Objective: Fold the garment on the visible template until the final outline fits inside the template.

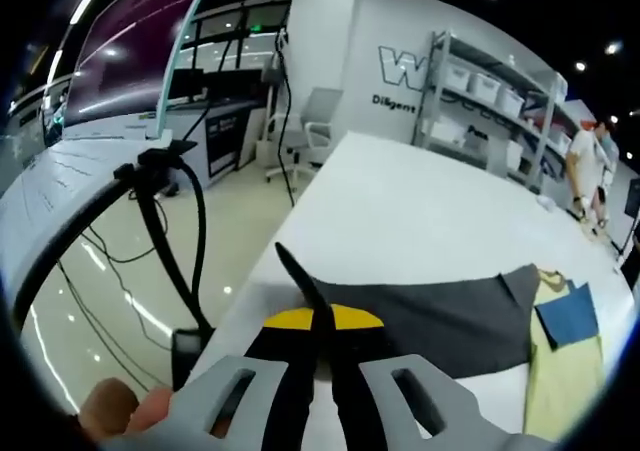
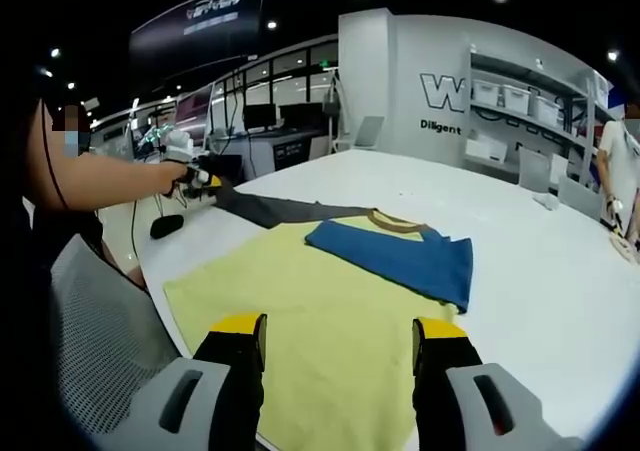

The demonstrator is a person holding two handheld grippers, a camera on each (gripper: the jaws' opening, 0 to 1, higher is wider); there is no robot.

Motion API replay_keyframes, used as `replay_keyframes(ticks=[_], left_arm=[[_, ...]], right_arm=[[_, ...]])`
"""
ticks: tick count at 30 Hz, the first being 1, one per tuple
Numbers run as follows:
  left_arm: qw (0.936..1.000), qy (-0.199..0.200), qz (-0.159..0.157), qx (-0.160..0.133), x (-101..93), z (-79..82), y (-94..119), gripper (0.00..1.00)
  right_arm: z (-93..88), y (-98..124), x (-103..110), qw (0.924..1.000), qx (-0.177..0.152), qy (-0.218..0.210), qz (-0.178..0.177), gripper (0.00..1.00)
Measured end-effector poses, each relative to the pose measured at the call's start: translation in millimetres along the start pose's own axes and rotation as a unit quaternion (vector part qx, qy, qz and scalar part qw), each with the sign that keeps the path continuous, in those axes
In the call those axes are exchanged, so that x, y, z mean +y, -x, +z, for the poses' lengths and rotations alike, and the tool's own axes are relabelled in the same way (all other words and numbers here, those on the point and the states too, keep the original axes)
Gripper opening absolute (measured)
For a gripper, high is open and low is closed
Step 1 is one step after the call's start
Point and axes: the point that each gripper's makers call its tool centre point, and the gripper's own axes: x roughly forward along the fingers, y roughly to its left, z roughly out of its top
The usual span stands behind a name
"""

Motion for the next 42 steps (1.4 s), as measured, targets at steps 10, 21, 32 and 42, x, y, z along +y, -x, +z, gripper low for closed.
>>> replay_keyframes(ticks=[10, 21, 32, 42], left_arm=[[0.9996, -0.010, -0.018, -0.018, -27.9, 18.2, 21.5, 0.00], [0.9985, -0.024, -0.037, -0.033, -52.7, 37.6, 35.0, 0.00], [0.9954, -0.043, -0.068, -0.052, -90.8, 57.2, 51.0, 0.00], [0.9886, -0.060, -0.112, -0.081, -139.9, 81.8, 65.4, 0.00]], right_arm=[[-0.3, 4.9, -2.8, 1.0000, 0.003, -0.004, -0.005, 0.70], [11.9, 23.1, -2.5, 0.9995, -0.025, -0.010, -0.013, 0.84], [19.5, 34.5, -2.3, 0.9987, -0.047, -0.002, -0.020, 0.89], [21.2, 38.1, -1.7, 0.9985, -0.052, 0.002, -0.019, 0.90]])
